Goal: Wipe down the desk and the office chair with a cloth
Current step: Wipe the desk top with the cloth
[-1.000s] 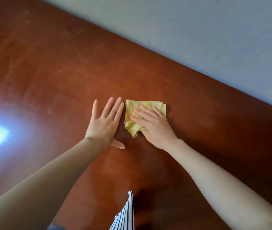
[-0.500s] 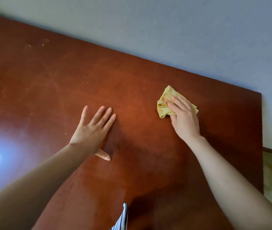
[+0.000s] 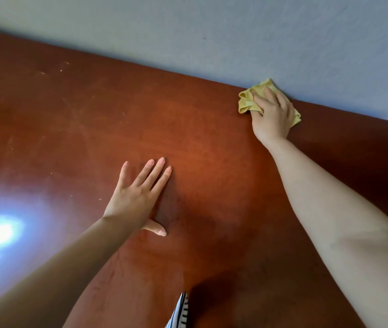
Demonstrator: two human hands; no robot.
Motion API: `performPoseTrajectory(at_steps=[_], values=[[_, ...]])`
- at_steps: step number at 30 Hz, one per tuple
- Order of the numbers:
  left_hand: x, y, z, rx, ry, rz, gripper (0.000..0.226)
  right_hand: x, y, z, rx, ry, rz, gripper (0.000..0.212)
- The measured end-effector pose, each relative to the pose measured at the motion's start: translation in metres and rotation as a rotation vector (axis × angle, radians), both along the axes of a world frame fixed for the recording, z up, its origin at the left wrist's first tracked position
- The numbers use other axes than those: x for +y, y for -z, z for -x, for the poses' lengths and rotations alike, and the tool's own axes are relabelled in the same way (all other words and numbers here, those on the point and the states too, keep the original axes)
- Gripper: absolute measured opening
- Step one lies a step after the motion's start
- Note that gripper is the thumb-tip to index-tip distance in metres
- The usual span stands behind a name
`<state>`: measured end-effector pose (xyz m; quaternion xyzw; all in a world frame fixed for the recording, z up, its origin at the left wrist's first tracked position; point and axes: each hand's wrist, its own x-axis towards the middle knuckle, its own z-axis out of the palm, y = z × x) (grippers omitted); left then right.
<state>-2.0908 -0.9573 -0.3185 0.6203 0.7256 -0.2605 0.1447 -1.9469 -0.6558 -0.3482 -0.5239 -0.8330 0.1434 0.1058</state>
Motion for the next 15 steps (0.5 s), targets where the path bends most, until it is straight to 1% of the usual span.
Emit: performPoseTrajectory(at_steps=[2, 4, 8, 12, 15], values=[[-0.001, -0.001, 0.000, 0.010, -0.001, 0.014, 0.139, -0.009, 0.000, 0.001, -0.010, -0.062, 0.016, 0.039], [0.000, -0.002, -0.001, 0.027, -0.008, 0.035, 0.138, -0.025, 0.001, 0.001, 0.003, -0.177, 0.012, 0.039], [0.005, -0.008, -0.003, 0.061, -0.018, 0.078, 0.138, -0.074, -0.001, -0.007, 0.020, -0.346, 0.031, 0.039], [0.009, -0.014, -0.006, 0.100, 0.021, 0.131, 0.141, -0.116, -0.003, -0.035, 0.017, -0.497, 0.065, 0.042], [0.015, -0.018, -0.010, 0.069, 0.012, 0.167, 0.139, -0.135, -0.006, -0.065, 0.025, -0.582, 0.109, 0.048]])
